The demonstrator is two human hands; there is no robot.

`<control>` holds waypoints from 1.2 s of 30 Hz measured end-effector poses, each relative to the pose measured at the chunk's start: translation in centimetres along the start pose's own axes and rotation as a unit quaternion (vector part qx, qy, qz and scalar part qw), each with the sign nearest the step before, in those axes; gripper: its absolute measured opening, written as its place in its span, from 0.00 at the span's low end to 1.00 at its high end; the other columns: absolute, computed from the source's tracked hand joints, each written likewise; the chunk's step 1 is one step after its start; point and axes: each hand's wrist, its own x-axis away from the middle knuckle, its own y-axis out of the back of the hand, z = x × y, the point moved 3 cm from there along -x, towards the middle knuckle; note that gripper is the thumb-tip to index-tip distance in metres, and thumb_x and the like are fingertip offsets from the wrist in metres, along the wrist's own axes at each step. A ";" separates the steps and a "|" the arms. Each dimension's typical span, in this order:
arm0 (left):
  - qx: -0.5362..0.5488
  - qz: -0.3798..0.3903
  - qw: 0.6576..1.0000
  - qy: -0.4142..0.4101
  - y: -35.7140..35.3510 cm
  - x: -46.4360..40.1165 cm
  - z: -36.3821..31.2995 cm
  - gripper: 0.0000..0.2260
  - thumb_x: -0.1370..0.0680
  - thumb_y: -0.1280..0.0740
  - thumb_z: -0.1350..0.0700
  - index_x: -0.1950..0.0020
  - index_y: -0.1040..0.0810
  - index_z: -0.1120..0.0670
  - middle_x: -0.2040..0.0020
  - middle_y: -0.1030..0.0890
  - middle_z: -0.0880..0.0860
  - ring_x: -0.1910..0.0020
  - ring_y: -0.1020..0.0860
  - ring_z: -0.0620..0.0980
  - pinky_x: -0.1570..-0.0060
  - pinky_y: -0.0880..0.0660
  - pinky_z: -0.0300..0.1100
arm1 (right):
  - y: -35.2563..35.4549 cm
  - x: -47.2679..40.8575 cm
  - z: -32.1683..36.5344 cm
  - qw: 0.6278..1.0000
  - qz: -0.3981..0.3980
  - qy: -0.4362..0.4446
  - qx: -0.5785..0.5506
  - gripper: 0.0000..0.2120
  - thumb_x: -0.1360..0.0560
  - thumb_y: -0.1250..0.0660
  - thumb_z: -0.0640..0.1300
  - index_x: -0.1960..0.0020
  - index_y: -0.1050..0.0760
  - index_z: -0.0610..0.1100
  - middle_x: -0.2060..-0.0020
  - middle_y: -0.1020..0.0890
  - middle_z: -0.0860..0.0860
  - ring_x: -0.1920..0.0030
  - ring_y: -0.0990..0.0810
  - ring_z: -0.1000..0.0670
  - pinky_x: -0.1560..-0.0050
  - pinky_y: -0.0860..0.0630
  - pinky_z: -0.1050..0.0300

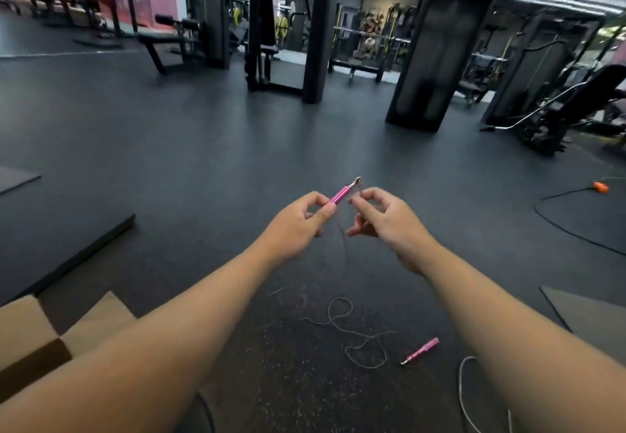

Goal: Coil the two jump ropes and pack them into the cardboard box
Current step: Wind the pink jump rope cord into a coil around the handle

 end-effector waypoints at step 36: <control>0.435 -0.026 0.898 0.055 -4.0 1.7 -3.2 0.16 0.13 0.44 0.50 0.39 0.24 0.61 0.43 0.14 0.58 0.41 0.16 0.53 0.38 0.21 0.48 | -2.1 8.8 -3.7 0.989 0.100 0.003 0.106 0.11 0.15 0.40 0.51 0.37 0.23 0.58 0.75 0.26 0.53 0.76 0.30 0.55 0.71 0.29 0.58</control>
